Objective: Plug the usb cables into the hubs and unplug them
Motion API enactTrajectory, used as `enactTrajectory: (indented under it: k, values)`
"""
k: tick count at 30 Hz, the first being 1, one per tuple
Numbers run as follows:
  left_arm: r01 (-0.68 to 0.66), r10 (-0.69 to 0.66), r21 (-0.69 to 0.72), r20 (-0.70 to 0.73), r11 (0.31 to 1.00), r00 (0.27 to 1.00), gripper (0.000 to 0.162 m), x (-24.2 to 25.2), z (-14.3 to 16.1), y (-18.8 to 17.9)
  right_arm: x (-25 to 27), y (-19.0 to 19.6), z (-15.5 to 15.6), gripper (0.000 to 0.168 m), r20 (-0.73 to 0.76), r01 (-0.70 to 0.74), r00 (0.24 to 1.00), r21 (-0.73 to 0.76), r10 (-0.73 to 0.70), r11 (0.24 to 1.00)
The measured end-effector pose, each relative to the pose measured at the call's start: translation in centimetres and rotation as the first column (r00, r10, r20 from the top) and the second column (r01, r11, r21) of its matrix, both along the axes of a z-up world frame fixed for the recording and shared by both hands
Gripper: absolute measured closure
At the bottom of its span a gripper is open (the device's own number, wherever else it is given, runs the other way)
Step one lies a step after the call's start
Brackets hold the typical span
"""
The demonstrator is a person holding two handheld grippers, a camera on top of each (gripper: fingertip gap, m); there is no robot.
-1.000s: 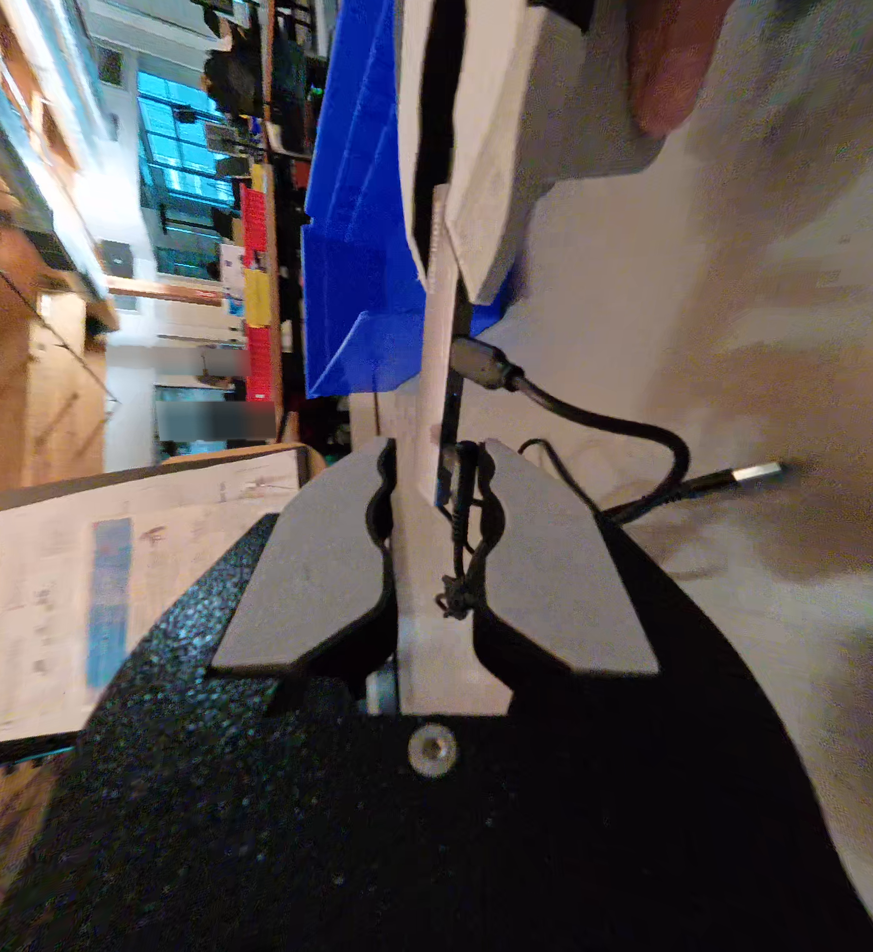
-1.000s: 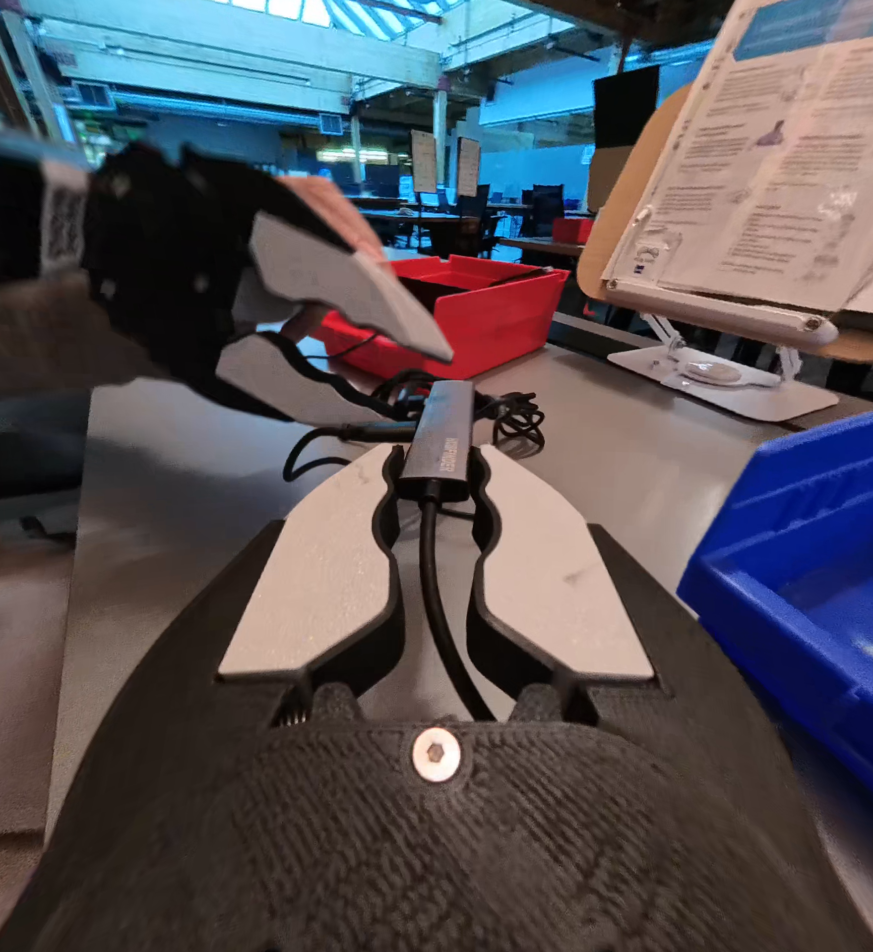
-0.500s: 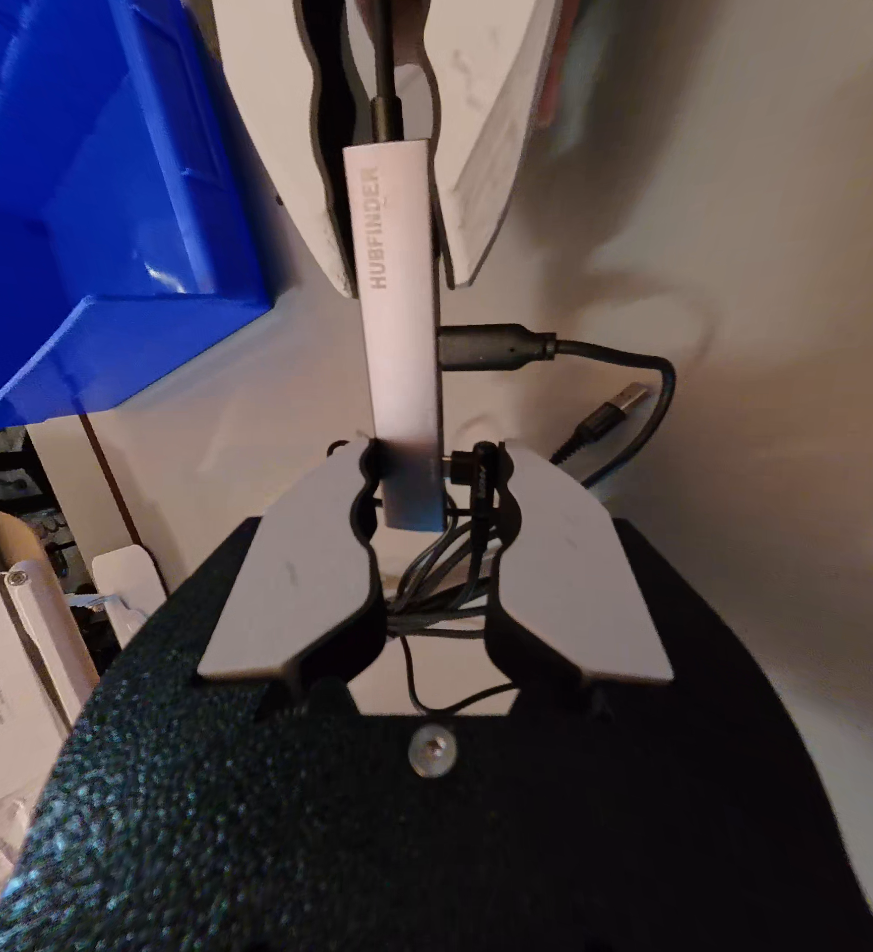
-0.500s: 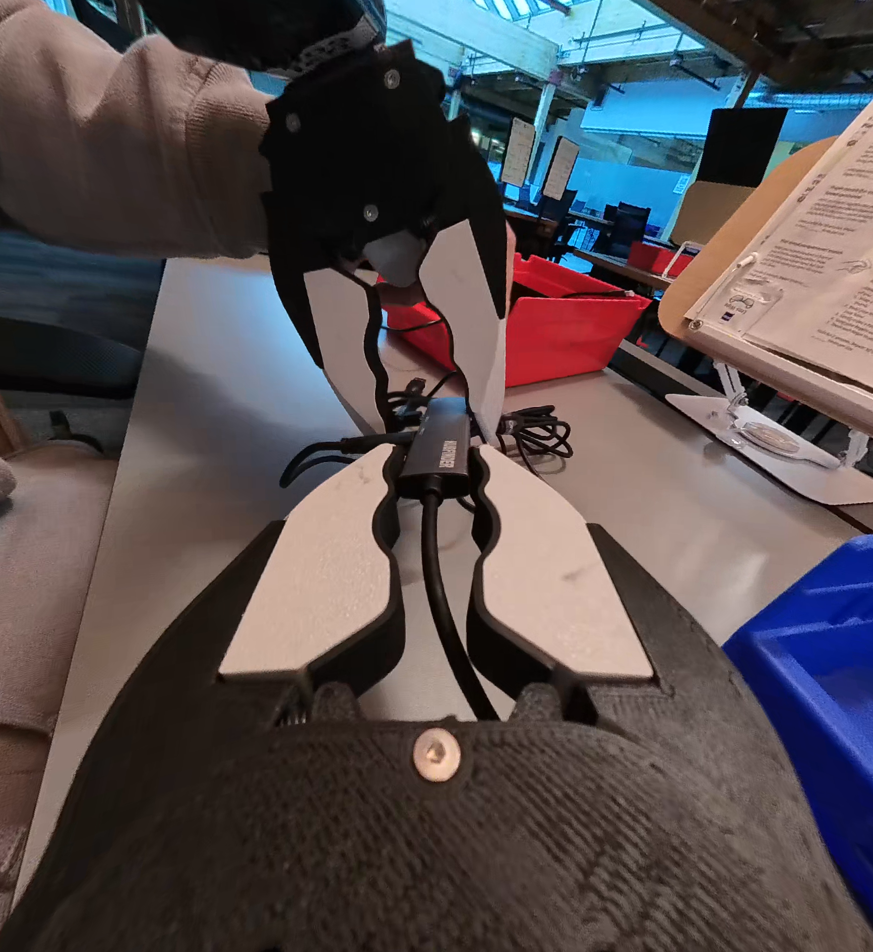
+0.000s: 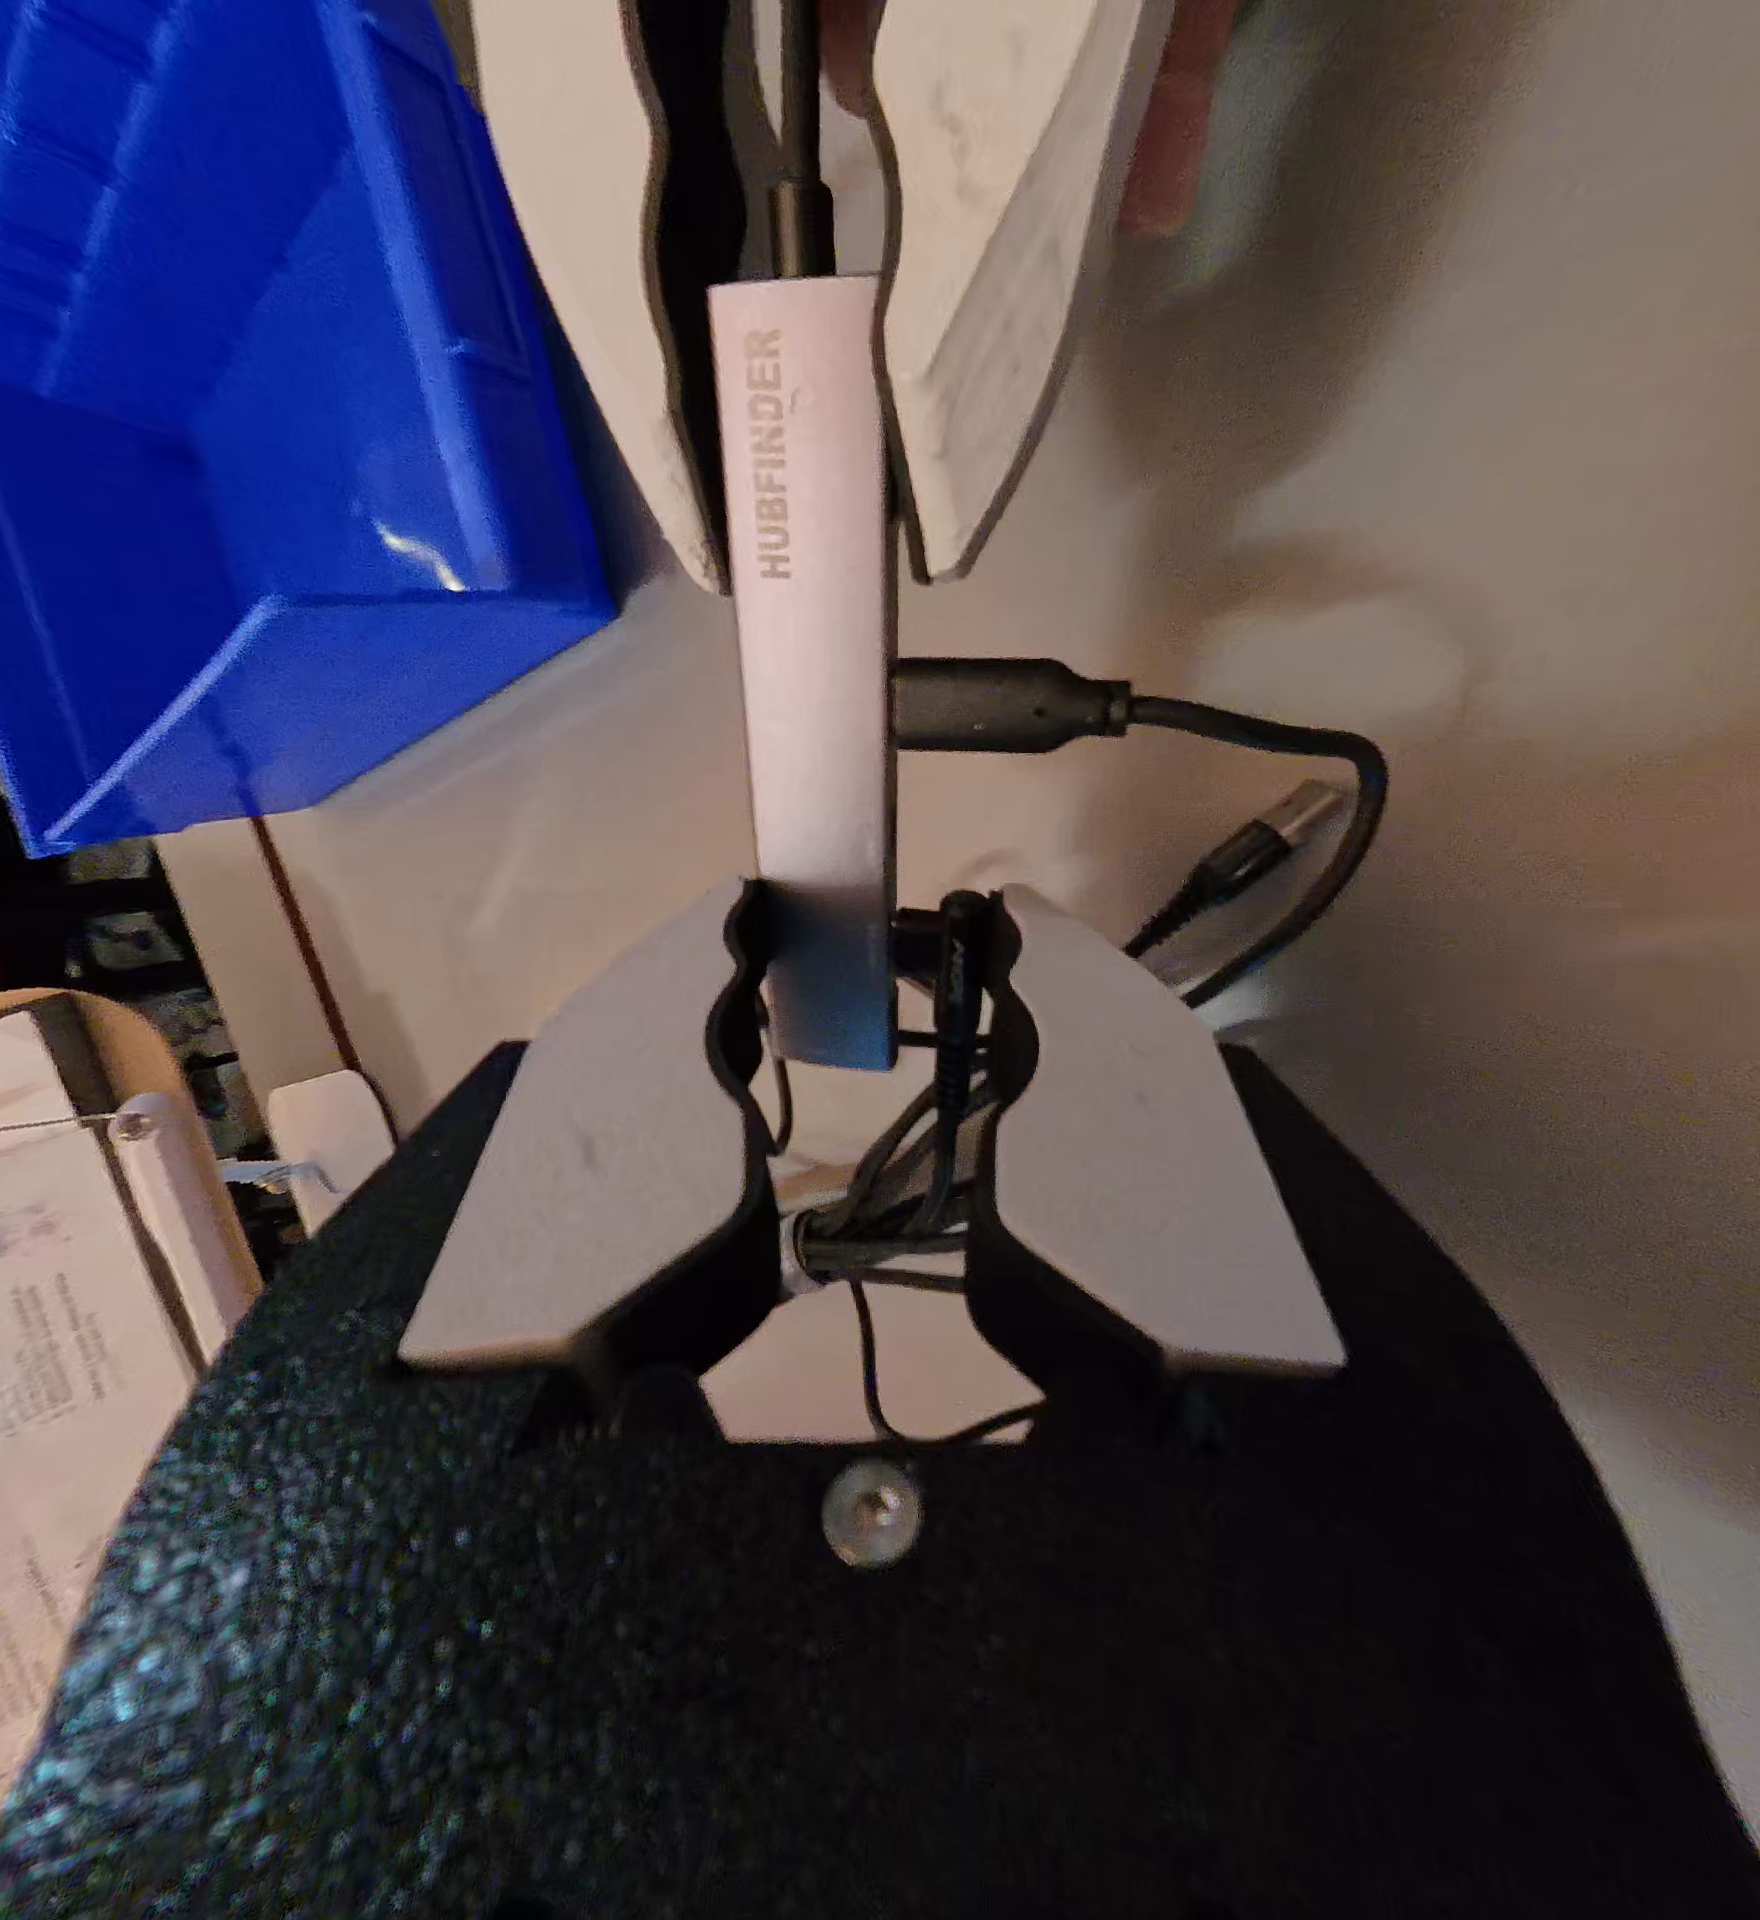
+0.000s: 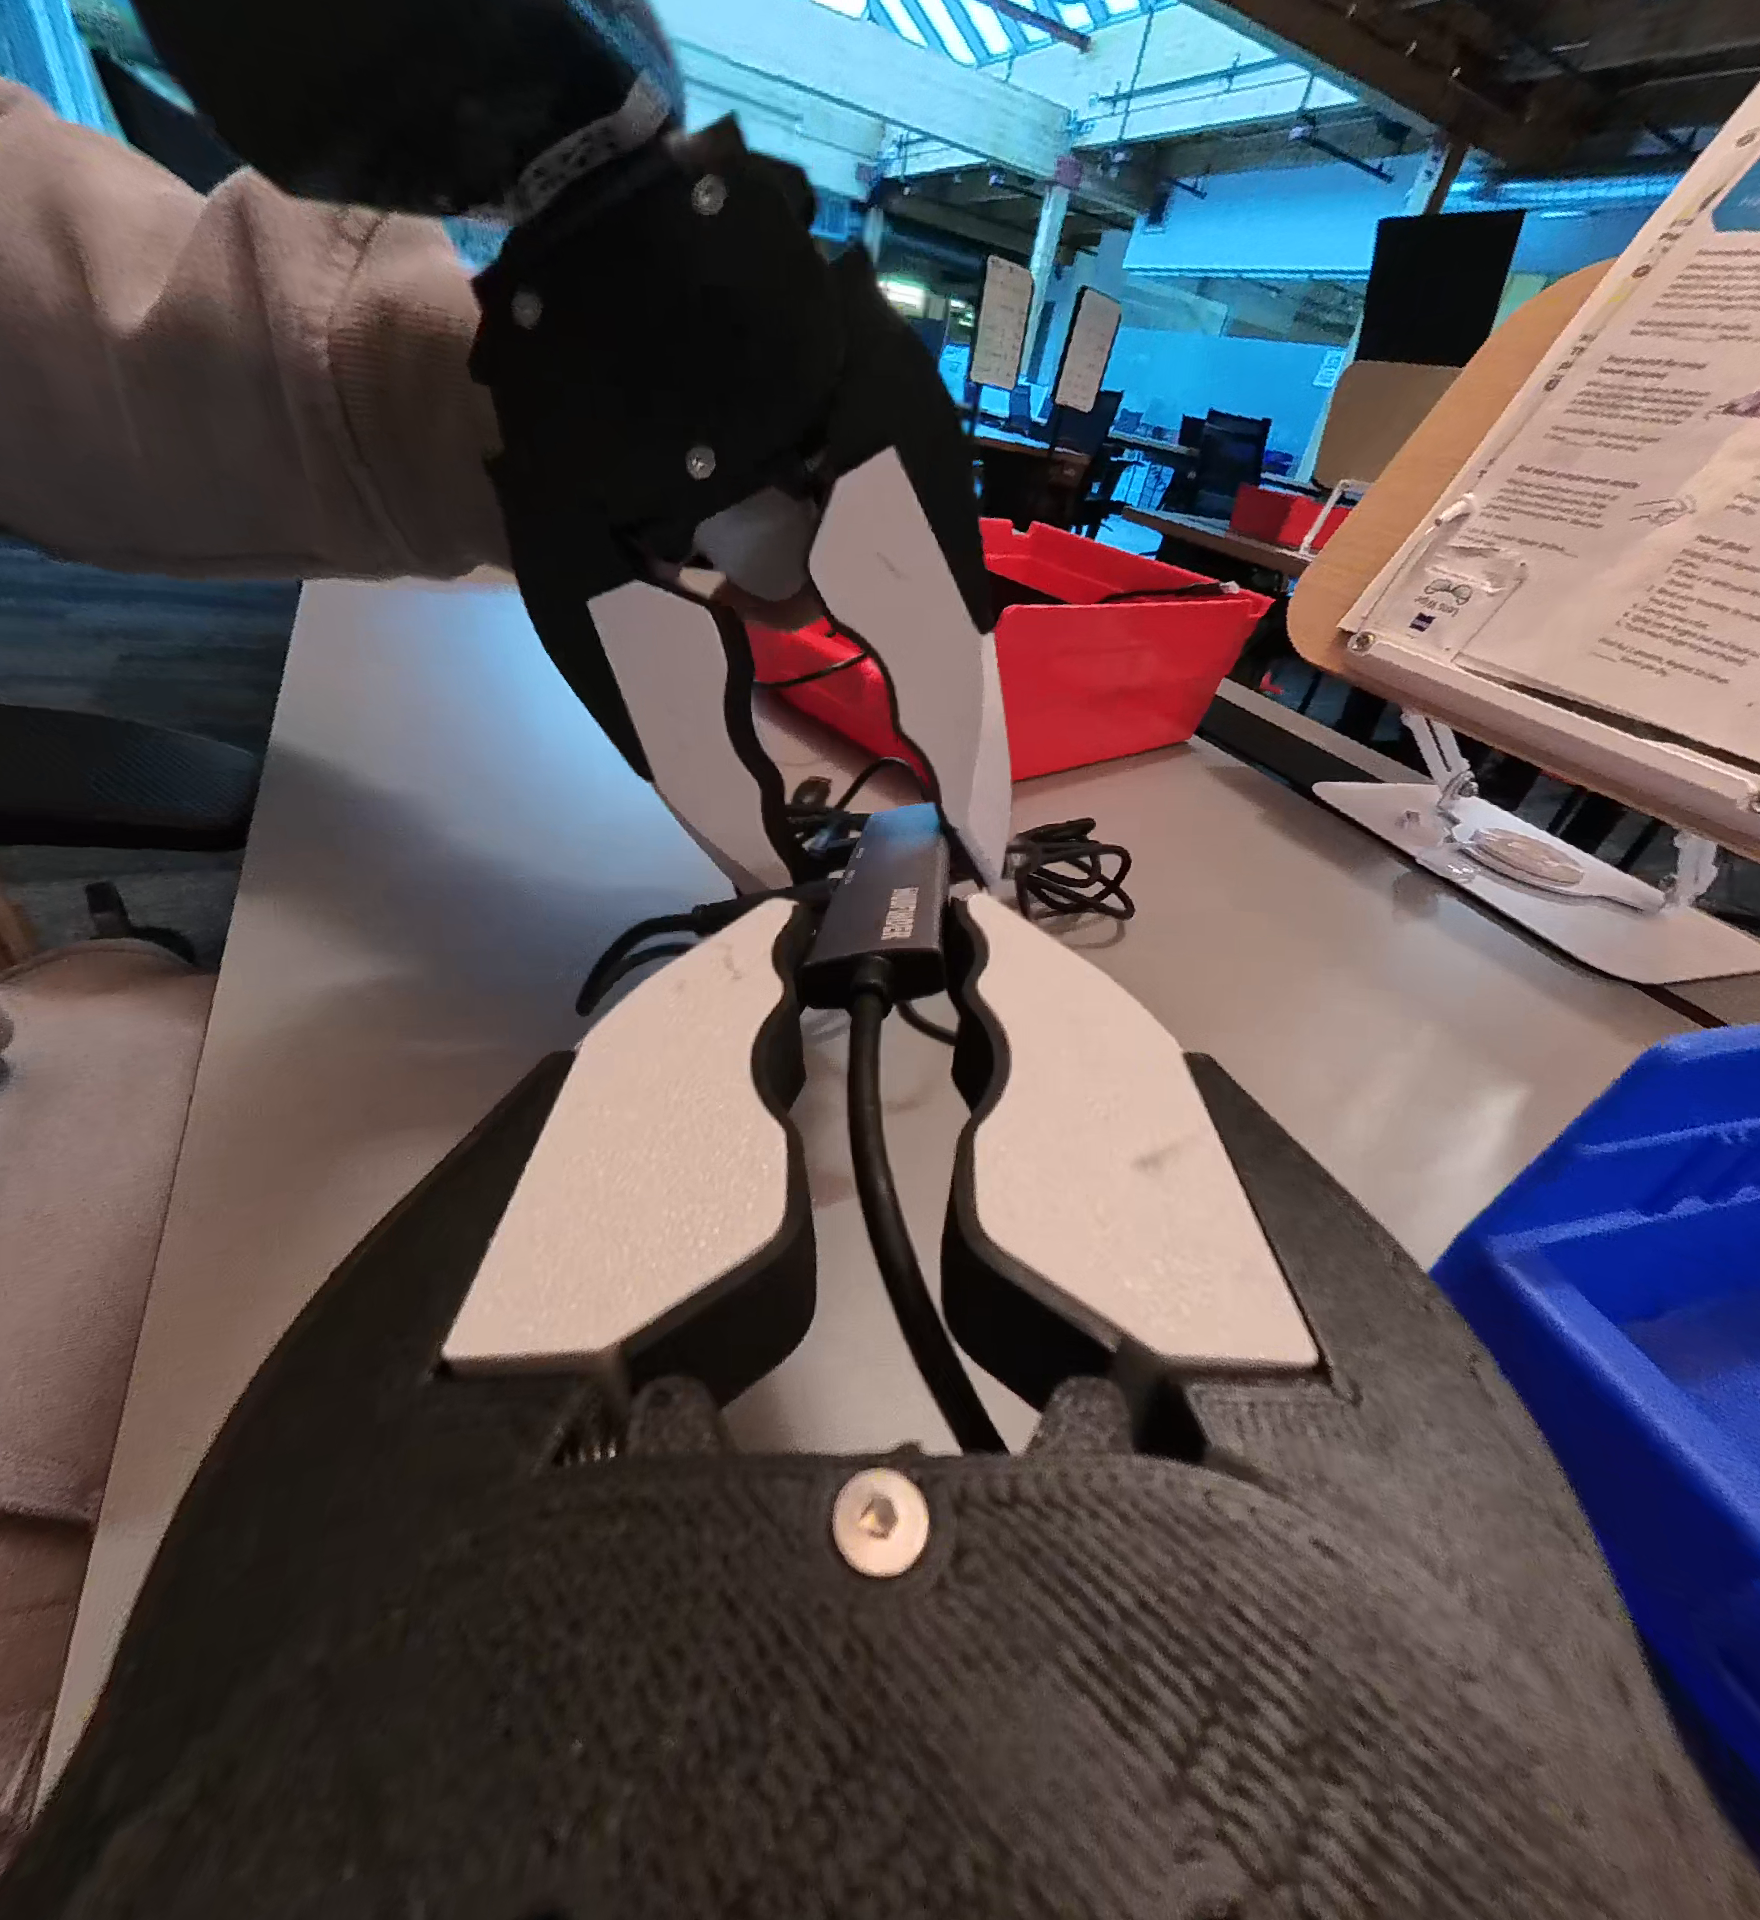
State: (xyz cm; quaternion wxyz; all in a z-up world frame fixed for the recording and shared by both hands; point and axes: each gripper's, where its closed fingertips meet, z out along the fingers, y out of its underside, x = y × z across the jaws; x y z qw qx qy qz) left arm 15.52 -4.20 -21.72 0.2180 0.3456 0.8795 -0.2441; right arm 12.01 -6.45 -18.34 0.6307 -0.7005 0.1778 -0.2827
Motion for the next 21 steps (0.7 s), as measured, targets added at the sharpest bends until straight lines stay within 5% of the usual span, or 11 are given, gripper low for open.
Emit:
enactTrajectory:
  k: [1,5,9,13,21]
  values:
    - [-0.007,0.008,-0.034,0.002,0.999,1.000,0.122,0.1,0.1,-0.2,0.1,-0.2,0.1,0.143,-0.006,0.002,1.000,0.014,-0.002,1.000]
    - [-0.060,0.090,-0.252,0.111,0.966,0.990,0.109,1.3,2.9,-0.6,0.7,-1.5,0.8,0.144,-0.028,0.055,0.998,0.096,-0.052,0.994]
    - [-0.199,0.193,-0.382,-0.055,0.903,0.980,0.108,2.6,5.8,2.0,1.5,-2.9,1.4,0.144,-0.061,0.111,0.993,0.186,-0.101,0.976]
    - [-0.449,0.423,-0.400,-0.157,0.799,0.893,0.115,7.8,7.9,8.9,2.0,-3.6,1.5,0.144,-0.083,0.154,0.987,0.211,-0.139,0.965]
    - [-0.702,0.607,-0.293,-0.357,0.650,0.711,0.119,9.3,3.8,17.5,3.1,-4.0,1.0,0.144,-0.138,0.225,0.970,0.195,-0.201,0.955]
